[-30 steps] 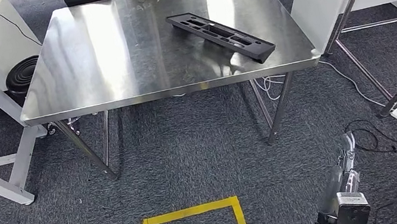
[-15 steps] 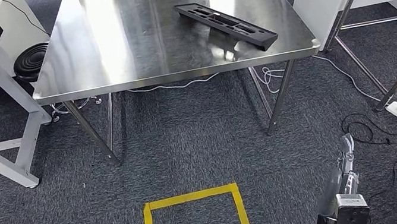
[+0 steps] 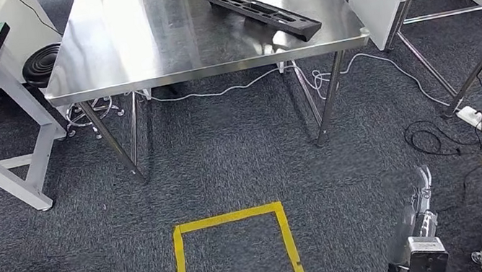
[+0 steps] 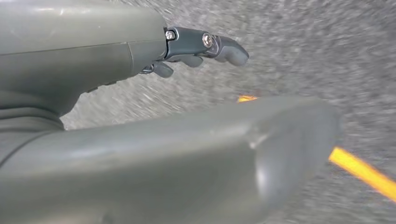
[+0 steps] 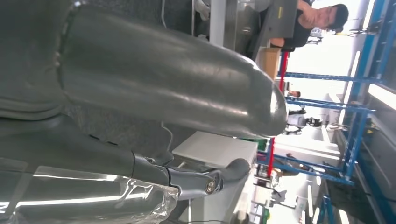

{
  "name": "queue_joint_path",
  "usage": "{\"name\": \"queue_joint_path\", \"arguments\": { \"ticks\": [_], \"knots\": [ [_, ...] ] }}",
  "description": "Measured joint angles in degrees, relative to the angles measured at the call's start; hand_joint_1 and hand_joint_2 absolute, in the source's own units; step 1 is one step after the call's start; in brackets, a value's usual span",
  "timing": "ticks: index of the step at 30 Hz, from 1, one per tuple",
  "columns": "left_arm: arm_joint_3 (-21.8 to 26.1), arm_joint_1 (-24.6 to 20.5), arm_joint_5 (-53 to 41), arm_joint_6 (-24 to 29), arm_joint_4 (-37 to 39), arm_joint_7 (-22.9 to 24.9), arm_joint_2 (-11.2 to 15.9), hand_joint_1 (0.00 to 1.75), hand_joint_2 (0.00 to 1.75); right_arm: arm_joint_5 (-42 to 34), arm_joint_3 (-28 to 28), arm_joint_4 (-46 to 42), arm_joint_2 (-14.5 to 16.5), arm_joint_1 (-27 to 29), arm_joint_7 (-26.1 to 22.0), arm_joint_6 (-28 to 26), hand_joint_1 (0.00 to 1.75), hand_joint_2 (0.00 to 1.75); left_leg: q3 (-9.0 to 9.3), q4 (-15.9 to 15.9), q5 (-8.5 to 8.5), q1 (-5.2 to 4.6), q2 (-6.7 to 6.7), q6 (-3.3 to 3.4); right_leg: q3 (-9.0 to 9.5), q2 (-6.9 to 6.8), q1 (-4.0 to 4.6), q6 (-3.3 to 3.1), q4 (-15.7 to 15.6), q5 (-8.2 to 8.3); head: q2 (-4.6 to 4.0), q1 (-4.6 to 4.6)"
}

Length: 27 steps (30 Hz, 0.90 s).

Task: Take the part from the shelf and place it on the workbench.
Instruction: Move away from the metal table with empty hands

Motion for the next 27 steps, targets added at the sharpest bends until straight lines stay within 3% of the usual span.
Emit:
{"name": "queue_joint_path", "arguments": {
  "ticks": [2, 3, 4, 5, 6, 7, 9, 10, 12, 14, 15, 17, 19, 20, 21, 22, 24, 25, 27],
  "knots": [
    [0.01, 0.08, 0.0, 0.01, 0.02, 0.01, -0.05, 0.0, 0.0, 0.01, 0.03, 0.05, 0.03, 0.02, 0.01, 0.0, 0.0, 0.0, -1.62, 7.29, -7.08, 0.31, -0.15, -0.6, -1.58, -0.14, 0.09, -0.75, 0.08, 1.55, 0.0, -0.11],
    [0.01, 0.08, 0.0, 0.01, 0.03, 0.02, -0.08, 0.0, 0.0, 0.01, 0.03, 0.1, 0.04, 0.03, 0.01, 0.0, 0.0, 0.0, -2.13, 11.27, -9.35, 0.42, -0.18, -0.86, -2.38, -0.18, 0.19, -0.73, 0.17, 2.27, 0.0, -0.15],
    [0.0, 0.06, -0.01, 0.01, 0.03, 0.02, -0.08, 0.0, 0.0, 0.01, 0.03, 0.17, 0.05, 0.03, 0.01, 0.01, 0.0, 0.0, -2.04, 14.11, -10.07, 0.55, -0.18, -1.06, -3.25, -0.21, 0.24, -0.6, 0.36, 2.95, 0.0, -0.13],
    [-0.01, 0.05, -0.01, 0.01, 0.03, 0.02, -0.07, 0.0, 0.0, 0.01, 0.03, 0.23, 0.05, 0.04, 0.01, 0.01, 0.0, 0.0, -1.13, 15.24, -9.55, 0.69, -0.17, -1.21, -4.15, -0.23, 0.22, -0.38, 0.67, 3.55, 0.0, -0.14],
    [-0.01, 0.05, -0.01, 0.01, 0.03, 0.02, -0.04, 0.0, 0.0, 0.01, 0.03, 0.28, 0.05, 0.05, 0.01, 0.01, 0.0, 0.0, 0.88, 14.13, -8.28, 0.85, -0.16, -1.3, -5.1, -0.22, 0.14, -0.13, 1.08, 4.03, 0.0, -0.16],
    [-0.01, 0.02, -0.01, 0.01, 0.03, 0.01, -0.02, 0.0, 0.0, 0.01, 0.03, 0.29, 0.06, 0.04, 0.01, 0.01, 0.0, 0.0, 3.86, 11.06, -7.19, 1.02, -0.18, -1.38, -6.02, -0.19, 0.05, 0.18, 1.61, 4.41, 0.0, -0.16],
    [-0.01, -0.11, -0.01, -0.01, 0.03, 0.01, 0.01, 0.0, 0.0, 0.01, 0.03, 0.29, 0.06, 0.02, 0.01, 0.0, 0.0, 0.0, 9.77, 3.39, -7.69, 1.13, -0.45, -1.41, -7.3, -0.13, 0.04, 0.79, 2.51, 4.9, 0.0, -0.23],
    [-0.01, -0.18, -0.01, -0.02, 0.03, -0.01, 0.02, 0.0, 0.0, 0.01, 0.03, 0.28, 0.06, 0.0, 0.01, 0.0, 0.0, 0.0, 11.44, 0.77, -8.52, 1.0, -0.64, -1.27, -7.64, -0.17, 0.14, 1.18, 2.73, 5.16, 0.0, -0.18],
    [-0.01, -0.23, -0.04, -0.08, 0.03, -0.04, 0.02, 0.0, 0.0, 0.01, 0.05, 0.28, 0.07, -0.02, 0.01, -0.01, 0.0, 0.0, 12.01, -0.92, -9.09, 0.45, -0.88, -0.61, -8.0, -0.27, 0.28, 2.11, 2.65, 5.9, 0.0, -0.11],
    [-0.01, -0.23, -0.15, -0.27, 0.03, -0.1, 0.01, 0.0, 0.0, 0.01, 0.06, 0.28, 0.07, 0.08, 0.01, -0.06, 0.0, 0.0, 11.28, -1.38, -8.15, 0.16, -0.7, 0.59, -8.37, -0.3, 0.37, 3.03, 2.5, 6.59, 0.0, -0.04],
    [-0.01, -0.23, -0.28, -0.4, 0.03, -0.14, -0.03, 0.0, 0.0, -0.05, 0.05, 0.27, 0.05, 0.21, 0.01, -0.12, 0.0, 0.0, 10.82, -1.73, -7.42, 0.09, -0.54, 1.29, -8.9, -0.24, 0.45, 3.07, 3.07, 5.94, 0.0, 0.01],
    [-0.02, -0.25, -0.56, -0.61, 0.03, -0.28, -0.07, 0.0, 0.0, -0.28, 0.03, 0.22, -0.01, 0.47, 0.02, -0.26, 0.0, 0.0, 9.4, -2.31, -5.8, 0.03, -0.17, 2.57, -10.85, -0.07, 0.5, 2.19, 7.4, 1.61, 0.0, 0.26],
    [-0.03, -0.23, -0.86, -0.8, 0.02, -0.4, -0.04, 0.0, 0.0, -0.61, 0.02, 0.16, -0.05, 0.75, 0.03, -0.38, 0.0, 0.0, 7.7, -2.33, -4.41, -0.33, -0.01, 3.17, -12.87, 0.03, 0.49, 1.4, 14.47, -3.46, 0.0, 0.48],
    [-0.04, -0.2, -1.01, -0.86, 0.01, -0.42, -0.03, 0.0, 0.0, -0.75, 0.01, 0.15, -0.08, 0.91, 0.07, -0.45, 0.0, 0.0, 6.84, -2.29, -3.7, -0.49, 0.04, 3.21, -13.12, 0.05, 0.5, 1.56, 17.41, -4.51, 0.0, 0.5],
    [-0.07, -0.17, -1.19, -0.88, 0.02, -0.46, -0.02, 0.0, 0.0, -0.87, -0.01, 0.11, -0.11, 1.06, 0.11, -0.53, 0.0, 0.0, 5.94, -2.24, -2.98, -0.66, 0.09, 3.22, -12.64, 0.07, 0.51, 1.99, 18.89, -4.39, 0.0, 0.51],
    [-0.13, -0.14, -1.36, -0.87, 0.02, -0.57, -0.02, 0.0, 0.0, -0.98, -0.03, 0.04, -0.15, 1.2, 0.17, -0.64, 0.0, 0.0, 5.0, -2.2, -2.2, -0.82, 0.11, 3.17, -11.13, 0.09, 0.59, 2.49, 18.47, -3.42, 0.0, 0.56],
    [-0.25, -0.09, -1.61, -0.87, 0.03, -0.96, -0.07, 0.0, 0.0, -1.07, -0.09, -0.32, -0.19, 1.33, 0.28, -0.92, 0.0, 0.0, 3.38, -2.14, -0.8, -1.12, 0.08, 2.92, -5.23, 0.1, 0.86, 2.64, 11.78, -1.5, 0.0, 0.58],
    [-0.29, -0.07, -1.68, -0.86, 0.03, -1.16, -0.1, 0.0, 0.0, -1.1, -0.11, -0.65, -0.19, 1.33, 0.32, -1.04, 0.0, 0.0, 2.81, -2.1, -0.14, -1.29, 0.07, 2.71, -1.62, 0.09, 1.21, 2.29, 6.69, -1.48, 0.0, 0.62],
    [-0.31, -0.02, -1.75, -0.84, 0.03, -1.41, -0.15, 0.0, 0.0, -1.22, -0.15, -1.19, -0.19, 1.4, 0.42, -1.17, 0.0, 0.0, 2.27, -2.34, 1.28, -1.41, 0.14, 2.14, 2.24, 0.11, 1.75, 1.59, 0.19, -2.02, 0.0, 0.36]
  ]
}}
